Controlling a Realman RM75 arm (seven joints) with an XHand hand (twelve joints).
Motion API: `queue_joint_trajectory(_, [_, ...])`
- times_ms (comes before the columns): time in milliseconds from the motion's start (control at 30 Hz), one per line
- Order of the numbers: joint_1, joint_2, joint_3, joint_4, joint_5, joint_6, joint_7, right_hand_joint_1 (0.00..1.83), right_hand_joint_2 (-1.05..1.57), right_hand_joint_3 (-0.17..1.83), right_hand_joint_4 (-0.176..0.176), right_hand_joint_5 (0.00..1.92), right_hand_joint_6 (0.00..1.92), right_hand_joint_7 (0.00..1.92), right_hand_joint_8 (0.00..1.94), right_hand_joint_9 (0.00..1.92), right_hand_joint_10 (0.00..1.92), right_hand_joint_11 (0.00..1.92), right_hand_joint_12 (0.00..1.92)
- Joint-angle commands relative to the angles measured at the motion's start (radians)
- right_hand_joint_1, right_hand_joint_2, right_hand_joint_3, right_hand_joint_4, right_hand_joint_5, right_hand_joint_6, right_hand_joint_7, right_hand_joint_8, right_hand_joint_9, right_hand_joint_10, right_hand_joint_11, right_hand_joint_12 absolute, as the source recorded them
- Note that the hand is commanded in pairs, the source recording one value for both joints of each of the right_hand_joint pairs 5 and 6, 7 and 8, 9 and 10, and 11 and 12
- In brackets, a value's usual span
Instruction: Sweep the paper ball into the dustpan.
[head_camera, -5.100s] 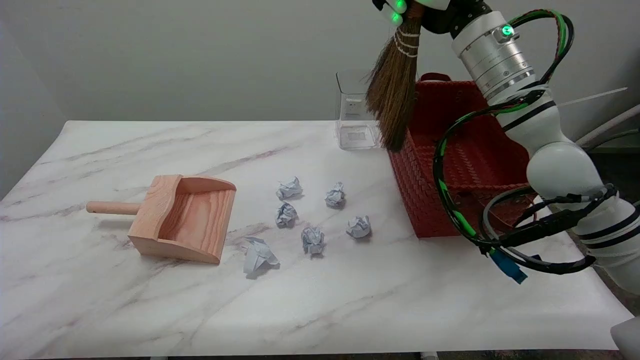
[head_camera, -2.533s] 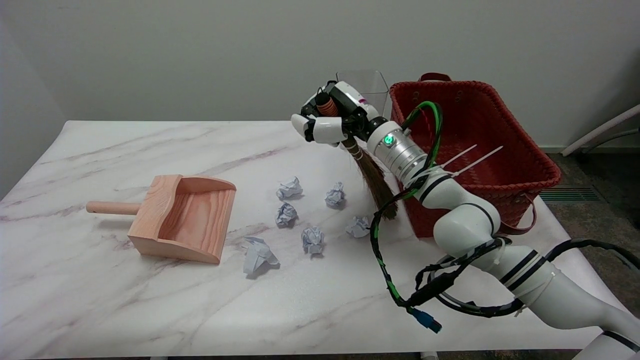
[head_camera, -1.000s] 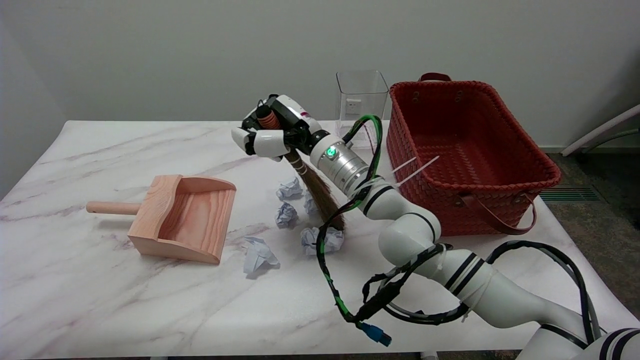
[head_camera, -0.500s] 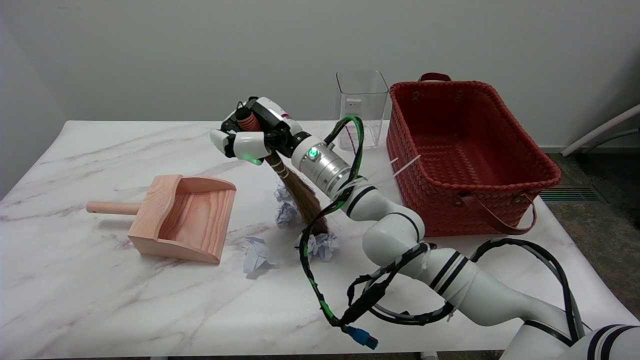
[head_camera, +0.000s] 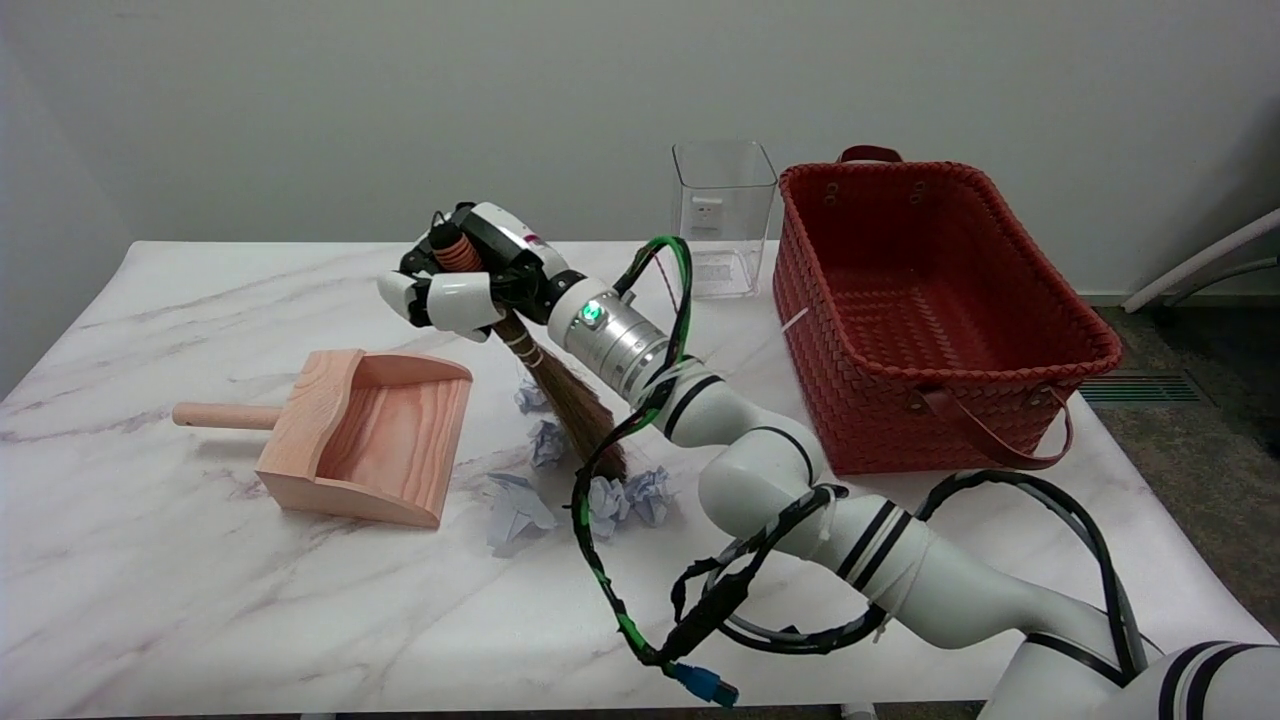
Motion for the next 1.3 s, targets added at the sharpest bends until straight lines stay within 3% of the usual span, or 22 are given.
queue_joint_trajectory(33, [0.068, -0.04, -0.046, -0.029, 0.006, -0.031, 0.02, 1.07, 1.21, 1.16, 0.0, 1.92, 1.92, 1.92, 1.92, 1.92, 1.92, 1.84, 1.84])
queue_joint_trajectory(367, [0.143, -0.063, -0.063, -0.075, 0.007, -0.03, 0.11, 1.06, 1.22, 1.19, 0.0, 1.92, 1.92, 1.92, 1.92, 1.92, 1.92, 1.84, 1.84])
queue_joint_trajectory(633, [0.105, -0.021, -0.028, -0.044, -0.001, -0.021, 0.107, 1.05, 1.21, 1.21, 0.0, 1.92, 1.92, 1.92, 1.92, 1.92, 1.92, 1.84, 1.84])
queue_joint_trajectory(1300, [0.049, 0.218, 0.066, 0.008, -0.002, -0.028, 0.103, 1.05, 1.24, 1.17, 0.0, 1.92, 1.92, 1.92, 1.92, 1.92, 1.92, 1.84, 1.84])
